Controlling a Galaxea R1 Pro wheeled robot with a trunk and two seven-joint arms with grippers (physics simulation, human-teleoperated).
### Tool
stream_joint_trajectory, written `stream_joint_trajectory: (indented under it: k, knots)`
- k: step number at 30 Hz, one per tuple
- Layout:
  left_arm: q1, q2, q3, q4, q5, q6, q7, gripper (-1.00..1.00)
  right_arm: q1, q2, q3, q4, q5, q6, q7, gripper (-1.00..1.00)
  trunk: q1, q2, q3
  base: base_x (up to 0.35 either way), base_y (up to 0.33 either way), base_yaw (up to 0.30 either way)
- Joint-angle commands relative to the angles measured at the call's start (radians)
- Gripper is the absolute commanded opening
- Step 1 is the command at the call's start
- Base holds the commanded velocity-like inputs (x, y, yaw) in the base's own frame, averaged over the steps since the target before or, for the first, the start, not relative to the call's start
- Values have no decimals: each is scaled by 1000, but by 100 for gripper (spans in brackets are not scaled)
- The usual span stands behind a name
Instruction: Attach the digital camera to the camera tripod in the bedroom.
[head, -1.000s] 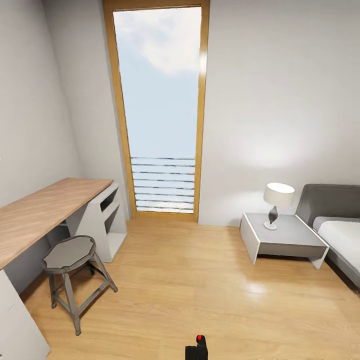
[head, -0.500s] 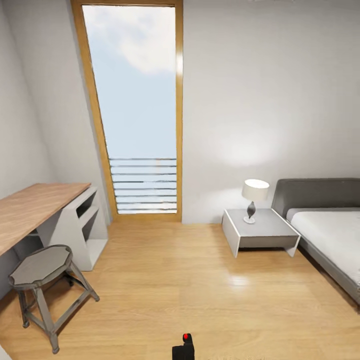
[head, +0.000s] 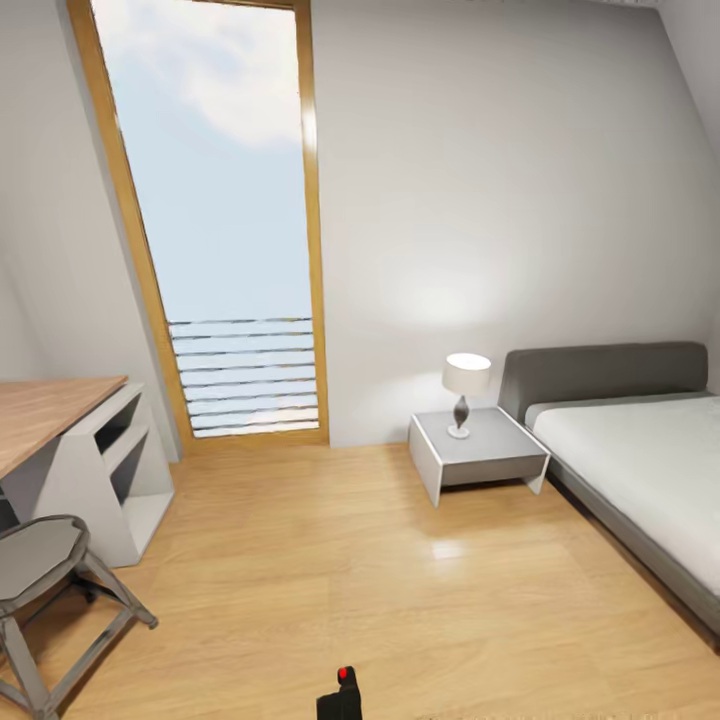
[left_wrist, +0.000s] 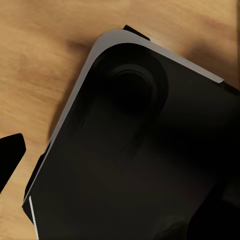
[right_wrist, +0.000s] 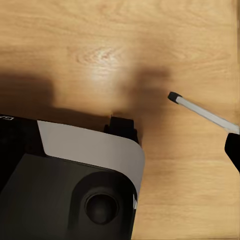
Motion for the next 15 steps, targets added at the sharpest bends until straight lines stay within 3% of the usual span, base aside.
stream_joint_trajectory:
  k: [1, 15]
  knots:
    - [0, 0, 2, 0, 0, -2, 1, 100, -1, 0, 6, 1, 7, 1, 2, 100, 0, -1, -1, 0, 0, -266]
    - [0, 0, -1, -2, -3, -3, 1, 100, -1, 1, 6, 1, 7, 1, 2, 100, 0, -1, -1, 0, 0, -266]
